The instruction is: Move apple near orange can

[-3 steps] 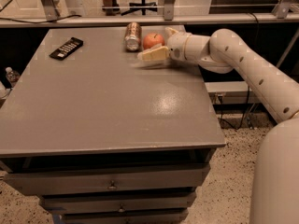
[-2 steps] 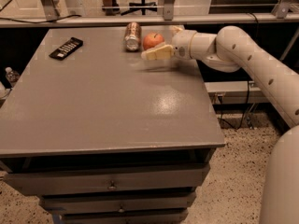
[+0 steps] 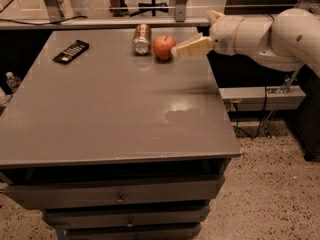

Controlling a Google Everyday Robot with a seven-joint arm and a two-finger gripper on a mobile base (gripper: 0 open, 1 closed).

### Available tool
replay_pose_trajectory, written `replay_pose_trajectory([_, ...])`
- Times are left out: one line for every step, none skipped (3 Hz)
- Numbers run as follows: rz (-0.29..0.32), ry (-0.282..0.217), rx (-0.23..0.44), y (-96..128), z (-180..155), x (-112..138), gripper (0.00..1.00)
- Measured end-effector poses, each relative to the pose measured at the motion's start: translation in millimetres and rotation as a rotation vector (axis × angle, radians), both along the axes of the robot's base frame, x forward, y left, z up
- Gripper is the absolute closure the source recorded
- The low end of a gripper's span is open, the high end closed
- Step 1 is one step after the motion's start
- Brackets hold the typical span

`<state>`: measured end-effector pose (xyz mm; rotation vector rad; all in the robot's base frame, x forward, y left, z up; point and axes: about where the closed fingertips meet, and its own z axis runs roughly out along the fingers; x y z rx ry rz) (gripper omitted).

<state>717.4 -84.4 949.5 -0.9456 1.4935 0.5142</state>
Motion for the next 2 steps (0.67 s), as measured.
replay_pose_trajectory([-0.051,-0.092,-0.04,-35,52,-46,0.0])
replay_pose_trajectory([-0.146,-0.204,-0.05,-59,103,-103,0.0])
